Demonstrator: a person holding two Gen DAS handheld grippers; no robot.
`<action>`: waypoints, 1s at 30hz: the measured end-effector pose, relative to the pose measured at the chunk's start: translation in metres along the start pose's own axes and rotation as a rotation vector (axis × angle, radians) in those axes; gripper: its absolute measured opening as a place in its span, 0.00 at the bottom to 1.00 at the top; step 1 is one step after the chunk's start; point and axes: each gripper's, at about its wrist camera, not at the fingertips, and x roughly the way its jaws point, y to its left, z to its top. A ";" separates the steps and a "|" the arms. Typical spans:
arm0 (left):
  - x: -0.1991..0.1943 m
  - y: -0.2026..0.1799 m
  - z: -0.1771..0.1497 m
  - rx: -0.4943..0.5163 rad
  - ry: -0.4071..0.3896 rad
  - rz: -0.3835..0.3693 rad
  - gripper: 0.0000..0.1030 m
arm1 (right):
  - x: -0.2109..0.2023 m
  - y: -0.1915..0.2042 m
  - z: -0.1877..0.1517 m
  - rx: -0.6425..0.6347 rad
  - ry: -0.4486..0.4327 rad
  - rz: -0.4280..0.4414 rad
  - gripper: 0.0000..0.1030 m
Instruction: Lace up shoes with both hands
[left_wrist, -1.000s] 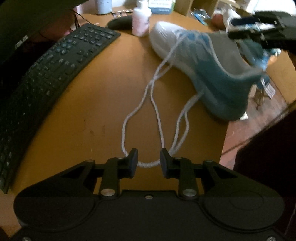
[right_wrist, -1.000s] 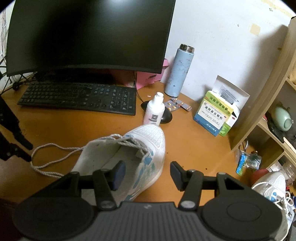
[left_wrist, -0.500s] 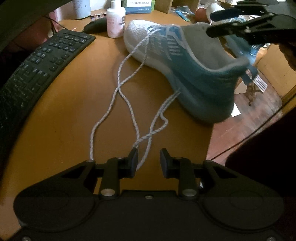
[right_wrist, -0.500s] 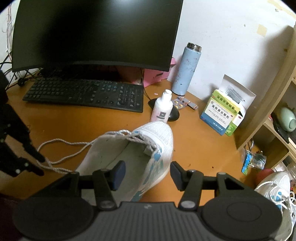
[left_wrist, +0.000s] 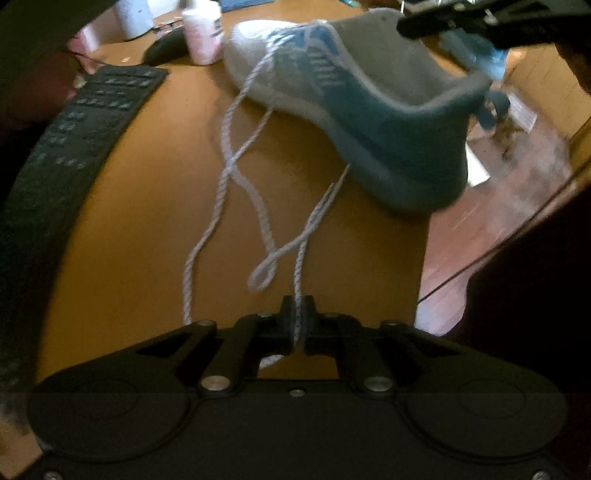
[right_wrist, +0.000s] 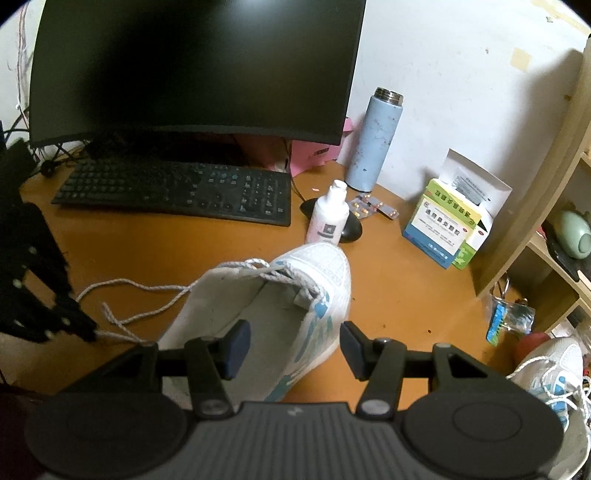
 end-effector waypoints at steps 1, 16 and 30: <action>-0.009 0.005 -0.005 -0.006 0.005 0.022 0.01 | -0.001 -0.001 0.001 0.005 -0.008 0.004 0.54; -0.099 0.024 0.076 -0.050 -0.370 0.169 0.01 | 0.001 -0.061 0.003 0.723 -0.069 0.422 0.53; -0.087 -0.034 0.124 0.067 -0.492 0.005 0.01 | 0.040 -0.109 -0.036 1.476 -0.107 0.699 0.42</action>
